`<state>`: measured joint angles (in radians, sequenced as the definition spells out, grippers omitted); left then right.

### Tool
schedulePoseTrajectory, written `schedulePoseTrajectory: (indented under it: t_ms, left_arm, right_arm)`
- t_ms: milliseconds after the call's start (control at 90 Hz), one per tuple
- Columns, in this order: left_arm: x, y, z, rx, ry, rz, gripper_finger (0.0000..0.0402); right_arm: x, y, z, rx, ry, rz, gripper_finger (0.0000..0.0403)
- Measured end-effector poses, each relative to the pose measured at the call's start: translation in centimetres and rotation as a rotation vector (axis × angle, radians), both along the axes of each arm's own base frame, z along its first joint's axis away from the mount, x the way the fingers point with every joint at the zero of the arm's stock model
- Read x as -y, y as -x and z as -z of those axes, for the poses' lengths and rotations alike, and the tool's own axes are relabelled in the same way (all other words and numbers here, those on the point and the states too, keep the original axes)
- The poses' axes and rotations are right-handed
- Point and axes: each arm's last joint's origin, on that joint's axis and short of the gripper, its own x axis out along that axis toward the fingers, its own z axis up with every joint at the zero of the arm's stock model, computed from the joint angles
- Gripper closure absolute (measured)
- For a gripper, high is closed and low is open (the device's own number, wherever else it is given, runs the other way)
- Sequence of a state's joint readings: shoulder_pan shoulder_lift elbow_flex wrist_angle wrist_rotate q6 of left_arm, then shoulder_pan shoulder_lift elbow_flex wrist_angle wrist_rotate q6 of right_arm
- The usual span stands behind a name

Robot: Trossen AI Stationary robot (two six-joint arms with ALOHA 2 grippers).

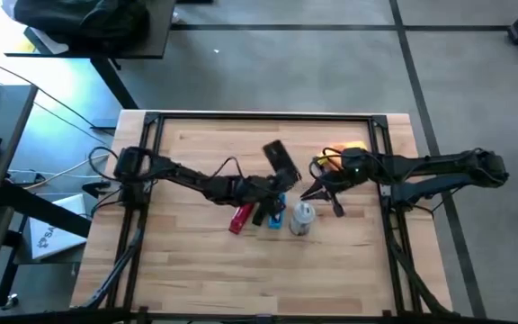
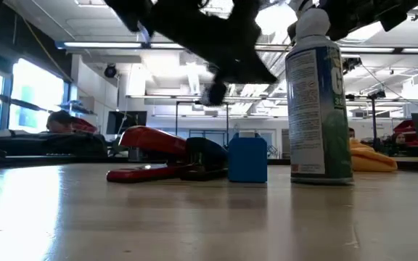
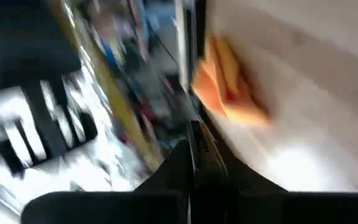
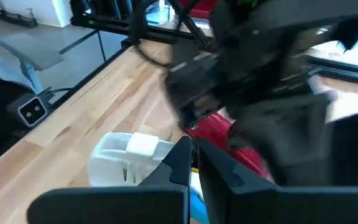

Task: Apply microfiber cloth
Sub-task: Spray the black cellphone using the white spray bottle, then move the white spray bottle to the bottom right of the table

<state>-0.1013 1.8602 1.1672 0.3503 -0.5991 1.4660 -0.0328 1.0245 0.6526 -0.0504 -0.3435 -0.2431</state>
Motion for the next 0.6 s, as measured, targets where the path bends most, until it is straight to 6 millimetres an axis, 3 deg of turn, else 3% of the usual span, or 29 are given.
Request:
schedulePoseTrajectory:
  t_ms: [167, 300, 422, 600]
  left_arm:
    - [-0.2, 3.4, -1.4, 0.112, 0.165, -0.113, 0.0393]
    - [-0.6, 7.1, -4.5, 0.420, 0.509, -0.212, 0.0394]
    - [-0.7, 11.3, -5.9, 0.596, 0.858, -0.145, 0.0394]
    - [-0.8, 16.1, -5.9, 0.843, 1.144, 0.046, 0.0395]
  right_arm:
    - [-0.7, 0.9, -2.7, 0.052, 0.016, -0.002, 0.0403]
    - [-1.3, 1.5, -4.2, 0.046, 0.065, 0.087, 0.0403]
    - [-1.7, 1.6, -5.8, 0.053, 0.054, 0.270, 0.0403]
    - [-2.3, 1.8, -7.6, 0.047, -0.035, 0.497, 0.0403]
